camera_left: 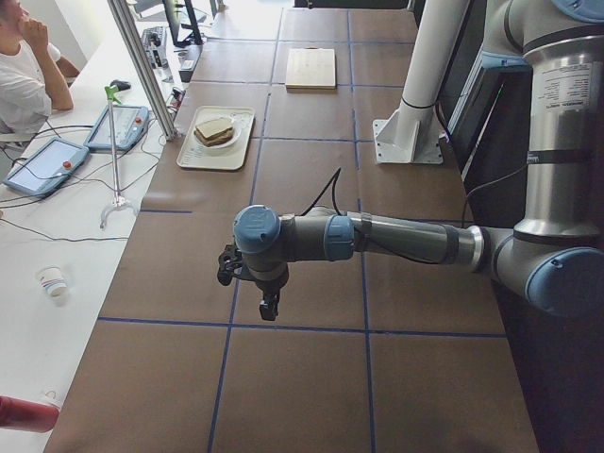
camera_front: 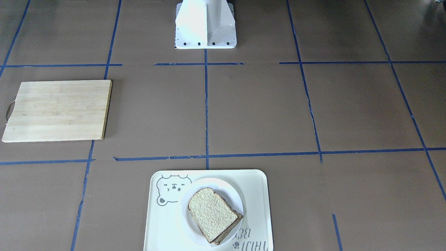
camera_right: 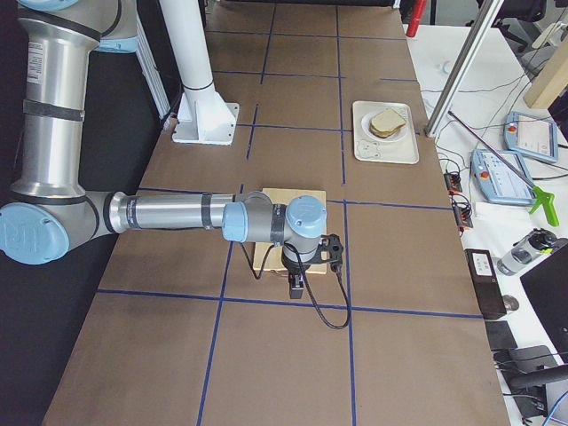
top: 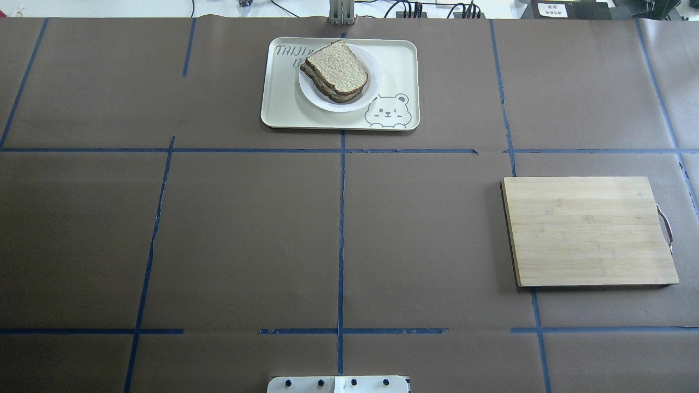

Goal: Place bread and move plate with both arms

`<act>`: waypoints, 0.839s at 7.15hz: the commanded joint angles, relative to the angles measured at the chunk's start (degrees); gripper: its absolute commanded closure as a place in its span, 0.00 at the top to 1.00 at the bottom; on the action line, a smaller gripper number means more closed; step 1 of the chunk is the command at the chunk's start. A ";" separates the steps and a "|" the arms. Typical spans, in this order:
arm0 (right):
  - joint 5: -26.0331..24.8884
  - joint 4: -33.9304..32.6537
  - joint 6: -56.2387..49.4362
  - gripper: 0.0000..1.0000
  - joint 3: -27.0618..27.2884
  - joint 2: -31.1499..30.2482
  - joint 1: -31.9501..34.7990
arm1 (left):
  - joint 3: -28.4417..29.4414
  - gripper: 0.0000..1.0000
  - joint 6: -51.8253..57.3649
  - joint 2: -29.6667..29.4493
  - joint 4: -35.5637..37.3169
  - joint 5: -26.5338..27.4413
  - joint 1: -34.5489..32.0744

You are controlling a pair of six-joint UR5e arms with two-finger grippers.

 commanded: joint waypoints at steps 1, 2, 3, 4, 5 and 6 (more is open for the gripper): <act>-0.24 0.46 0.13 1.00 0.10 0.08 0.04 | 0.05 1.00 0.17 0.15 0.07 0.17 0.01; -0.23 0.46 0.22 1.00 0.01 0.08 0.04 | 0.83 1.00 0.17 0.23 0.16 2.08 0.01; -0.23 0.46 0.22 1.00 -0.08 0.25 0.04 | 0.75 1.00 0.17 0.23 0.16 5.75 0.01; -0.23 0.46 0.22 1.00 0.01 0.25 0.04 | 0.58 1.00 0.26 1.02 0.07 5.62 0.01; -0.15 0.46 0.31 1.00 0.01 0.25 0.04 | 1.01 1.00 0.26 1.37 0.16 5.62 0.01; -0.06 0.46 0.31 1.00 0.10 0.34 0.04 | 1.02 1.00 0.17 1.99 0.07 5.62 0.01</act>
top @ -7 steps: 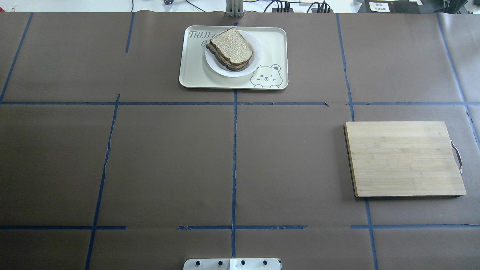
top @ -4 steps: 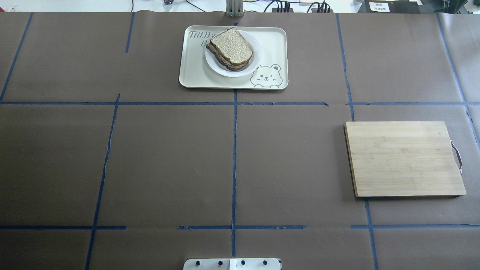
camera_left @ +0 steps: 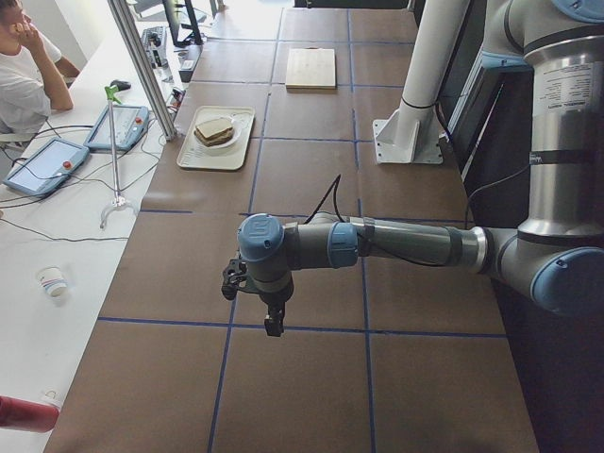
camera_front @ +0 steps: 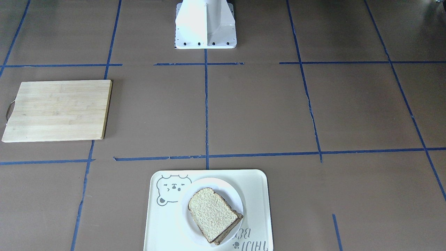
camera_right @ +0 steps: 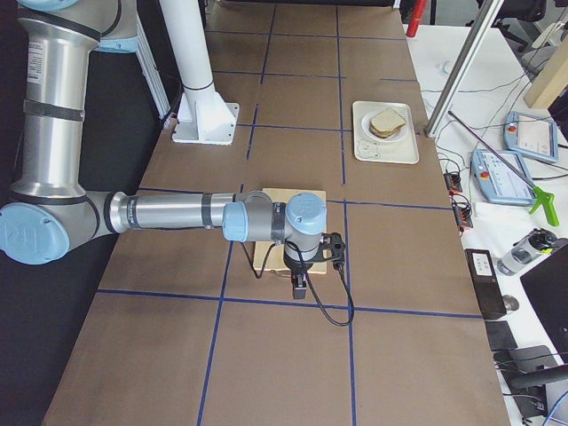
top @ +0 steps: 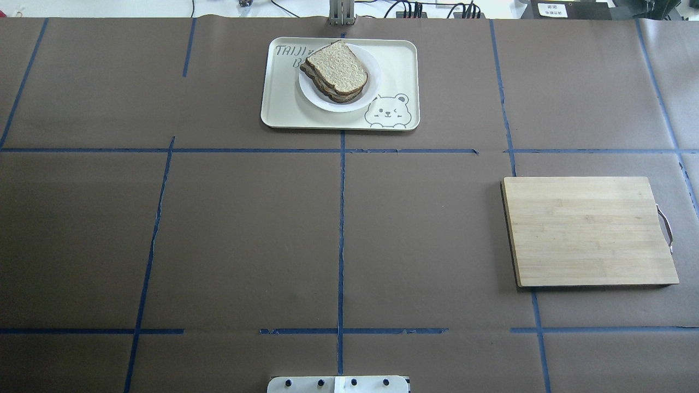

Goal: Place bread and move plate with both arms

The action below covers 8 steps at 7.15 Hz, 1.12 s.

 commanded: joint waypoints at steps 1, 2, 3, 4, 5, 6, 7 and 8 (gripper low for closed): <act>0.10 0.00 0.03 1.00 0.09 0.16 0.00 | 0.65 1.00 -0.06 0.67 -0.05 0.06 0.00; 0.18 0.00 0.03 1.00 0.00 0.24 0.00 | 0.83 1.00 -0.06 0.50 -0.14 -0.03 0.00; 0.19 0.00 0.03 1.00 -0.09 0.33 0.00 | 0.92 1.00 -0.06 0.50 -0.22 0.06 0.00; 0.19 0.00 0.03 1.00 -0.09 0.33 0.00 | 0.92 1.00 -0.06 0.32 -0.22 -0.03 0.00; 0.36 0.00 0.03 1.00 0.08 0.25 0.00 | 0.48 1.00 -0.06 0.41 -0.22 -0.03 0.00; 0.27 0.00 0.03 1.00 -0.09 0.42 0.00 | 0.13 1.00 -0.06 0.50 -0.14 0.06 0.00; 0.27 0.00 0.03 1.00 0.00 0.42 0.00 | 0.30 1.00 -0.06 0.67 -0.14 0.06 0.00; 0.27 0.00 0.03 1.00 0.00 0.42 0.00 | 0.48 1.00 -0.06 0.67 -0.14 0.06 0.00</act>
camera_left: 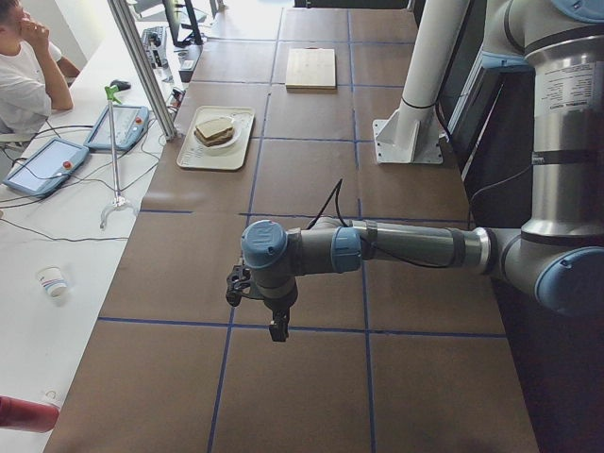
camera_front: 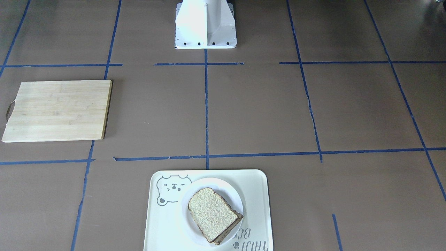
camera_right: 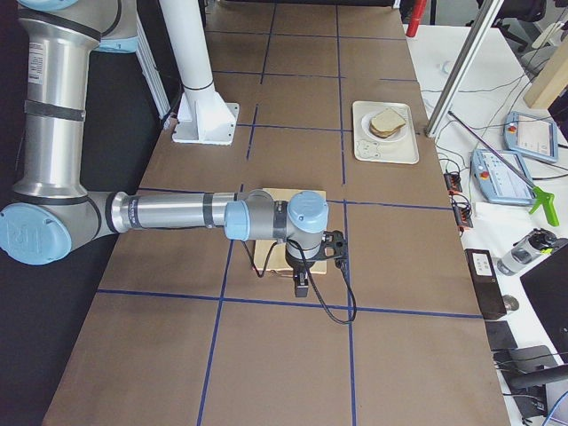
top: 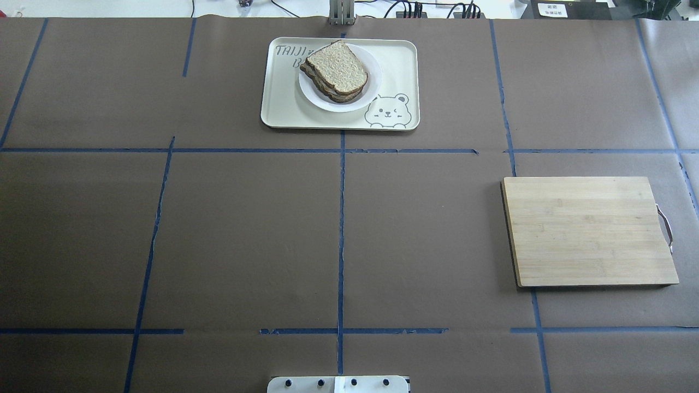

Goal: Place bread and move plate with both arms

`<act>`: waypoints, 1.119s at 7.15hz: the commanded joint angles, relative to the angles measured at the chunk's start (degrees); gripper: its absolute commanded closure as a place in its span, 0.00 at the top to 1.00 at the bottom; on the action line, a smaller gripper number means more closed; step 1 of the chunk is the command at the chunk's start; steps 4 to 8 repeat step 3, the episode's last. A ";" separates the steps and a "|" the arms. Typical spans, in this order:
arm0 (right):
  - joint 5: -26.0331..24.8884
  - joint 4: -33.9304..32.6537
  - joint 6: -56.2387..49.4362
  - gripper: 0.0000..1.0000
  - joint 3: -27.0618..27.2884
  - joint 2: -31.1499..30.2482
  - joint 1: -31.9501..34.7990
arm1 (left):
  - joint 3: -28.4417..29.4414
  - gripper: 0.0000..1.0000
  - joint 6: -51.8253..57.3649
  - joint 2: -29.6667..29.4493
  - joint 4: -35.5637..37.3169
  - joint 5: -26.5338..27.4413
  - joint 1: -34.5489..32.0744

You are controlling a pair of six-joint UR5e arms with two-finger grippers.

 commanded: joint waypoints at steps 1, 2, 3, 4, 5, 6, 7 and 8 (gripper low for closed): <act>-0.01 0.00 0.00 1.00 -0.07 0.11 0.00 | 0.37 1.00 0.00 0.07 0.01 0.01 0.00; -0.01 0.00 0.00 1.00 0.02 0.03 0.00 | 0.46 1.00 0.09 0.07 0.01 0.01 0.00; -0.01 0.00 0.00 1.00 0.02 0.03 0.00 | 0.29 1.00 0.00 0.07 0.10 0.10 0.00; -0.01 0.00 0.00 1.00 0.02 0.03 0.00 | 0.29 1.00 0.00 0.07 0.10 0.10 0.00; -0.01 0.00 0.00 1.00 0.02 0.03 0.00 | 0.29 1.00 0.00 0.07 0.10 0.10 0.00; -0.01 0.00 0.00 1.00 0.02 0.03 0.00 | 0.29 1.00 0.00 0.07 0.10 0.10 0.00; -0.01 0.00 0.00 1.00 0.02 0.03 0.00 | 0.29 1.00 0.00 0.07 0.10 0.10 0.00; -0.01 0.00 0.00 1.00 0.02 0.03 0.00 | 0.29 1.00 0.00 0.07 0.10 0.10 0.00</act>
